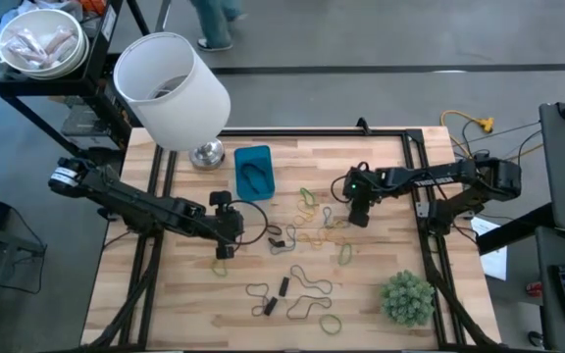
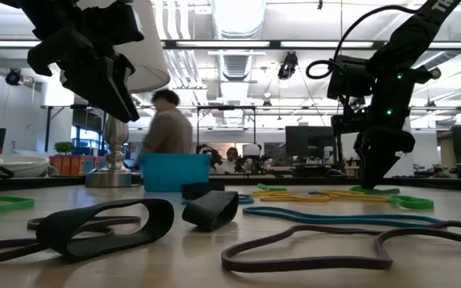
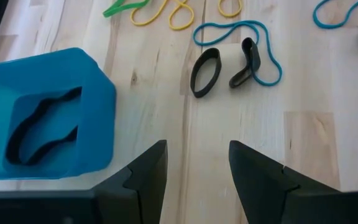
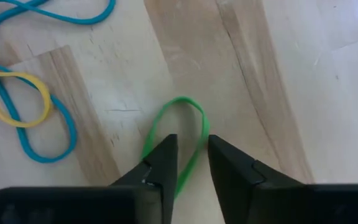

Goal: Pick and place rubber bands into bin
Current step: Put the green rubber band into the blue bin

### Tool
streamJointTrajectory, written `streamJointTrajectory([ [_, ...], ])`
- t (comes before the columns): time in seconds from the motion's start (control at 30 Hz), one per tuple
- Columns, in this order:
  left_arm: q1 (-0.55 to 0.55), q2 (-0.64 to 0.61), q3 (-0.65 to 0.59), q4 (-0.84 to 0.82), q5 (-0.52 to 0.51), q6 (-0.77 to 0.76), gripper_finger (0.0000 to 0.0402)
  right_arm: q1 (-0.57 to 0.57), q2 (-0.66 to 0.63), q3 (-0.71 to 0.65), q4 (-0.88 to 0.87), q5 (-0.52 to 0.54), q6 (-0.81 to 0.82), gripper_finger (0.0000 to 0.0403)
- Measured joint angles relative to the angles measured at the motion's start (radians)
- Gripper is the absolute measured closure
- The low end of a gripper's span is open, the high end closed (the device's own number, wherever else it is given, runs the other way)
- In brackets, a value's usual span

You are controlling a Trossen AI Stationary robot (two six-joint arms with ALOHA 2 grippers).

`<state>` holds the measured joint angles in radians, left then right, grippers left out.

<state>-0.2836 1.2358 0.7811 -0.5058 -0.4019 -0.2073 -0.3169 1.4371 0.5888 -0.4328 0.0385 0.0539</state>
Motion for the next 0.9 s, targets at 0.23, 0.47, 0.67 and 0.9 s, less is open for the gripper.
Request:
streamJointTrajectory([
  [0.23,0.000,0.000,0.000,-0.003,0.000,0.003,0.0244,0.001,-0.006,0.008,-0.005,-0.005,-0.002,0.0391],
  [0.47,0.000,0.000,-0.001,-0.037,0.000,-0.023,0.0244,0.045,-0.013,0.099,-0.001,0.024,-0.022,0.0395],
  [0.67,0.000,0.001,-0.002,-0.046,0.000,-0.049,0.0244,0.104,-0.013,0.240,0.045,0.034,-0.100,0.0395],
  [0.9,-0.002,0.003,-0.003,-0.083,0.000,-0.094,0.0244,0.141,-0.011,0.370,0.288,0.051,-0.242,0.0395],
])
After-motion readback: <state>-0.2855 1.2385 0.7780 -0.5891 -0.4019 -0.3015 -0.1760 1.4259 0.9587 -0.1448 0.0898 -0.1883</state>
